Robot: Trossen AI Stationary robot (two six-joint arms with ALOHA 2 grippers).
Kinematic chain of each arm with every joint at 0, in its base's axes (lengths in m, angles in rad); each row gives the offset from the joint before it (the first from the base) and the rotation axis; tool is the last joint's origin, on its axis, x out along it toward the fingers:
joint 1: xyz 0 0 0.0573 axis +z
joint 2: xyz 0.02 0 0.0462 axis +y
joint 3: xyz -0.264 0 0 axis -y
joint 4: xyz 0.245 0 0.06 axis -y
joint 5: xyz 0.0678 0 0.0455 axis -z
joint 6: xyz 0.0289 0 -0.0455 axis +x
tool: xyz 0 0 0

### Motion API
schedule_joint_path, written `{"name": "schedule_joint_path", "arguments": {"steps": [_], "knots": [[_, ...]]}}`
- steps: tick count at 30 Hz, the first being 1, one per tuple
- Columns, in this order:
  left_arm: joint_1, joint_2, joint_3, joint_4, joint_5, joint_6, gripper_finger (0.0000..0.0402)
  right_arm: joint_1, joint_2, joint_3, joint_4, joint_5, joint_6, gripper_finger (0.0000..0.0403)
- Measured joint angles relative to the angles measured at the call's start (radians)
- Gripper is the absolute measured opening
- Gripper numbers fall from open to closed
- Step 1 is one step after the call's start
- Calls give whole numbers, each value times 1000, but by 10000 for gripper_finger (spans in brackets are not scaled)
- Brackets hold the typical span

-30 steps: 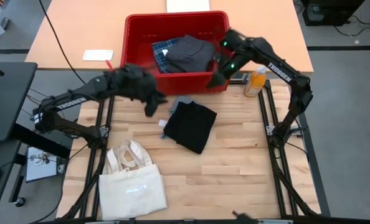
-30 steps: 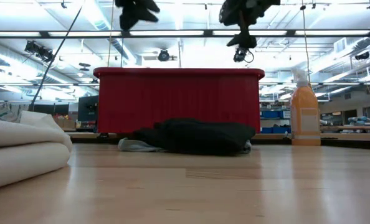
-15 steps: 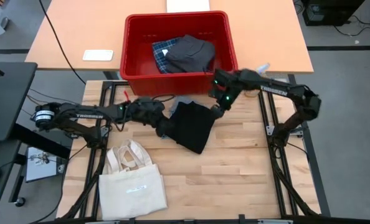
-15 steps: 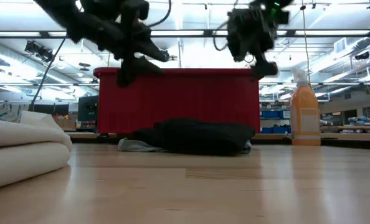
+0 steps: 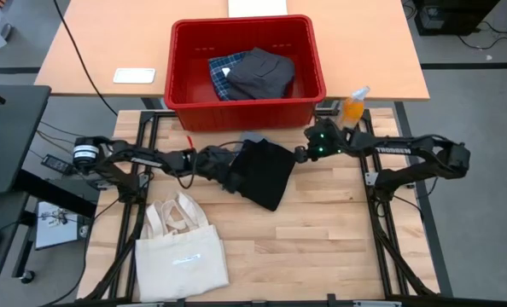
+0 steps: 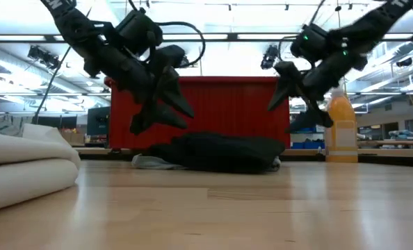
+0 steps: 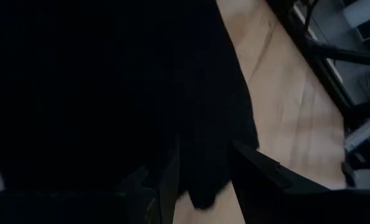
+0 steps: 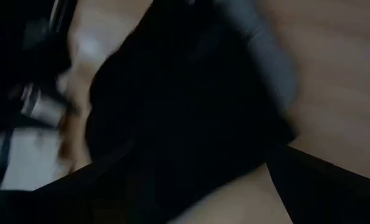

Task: Fold laundry
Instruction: Stack the black t-shirt in the red organizer bin

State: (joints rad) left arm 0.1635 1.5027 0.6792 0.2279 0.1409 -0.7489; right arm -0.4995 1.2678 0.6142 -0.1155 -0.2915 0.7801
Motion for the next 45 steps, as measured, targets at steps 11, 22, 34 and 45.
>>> {"name": "schedule_joint_path", "arguments": {"steps": [11,22,34,45], "knots": [[3,69,3,111,-70,50,141,-15,79,-203,428,200,50,346],[1,185,3,116,-70,-32,141,42,344,-149,763,-60,187,346],[-4,189,3,134,-68,-52,141,196,263,-89,587,-16,284,346],[-15,189,1,163,-69,-79,141,252,85,-88,493,-120,571,346]]}}
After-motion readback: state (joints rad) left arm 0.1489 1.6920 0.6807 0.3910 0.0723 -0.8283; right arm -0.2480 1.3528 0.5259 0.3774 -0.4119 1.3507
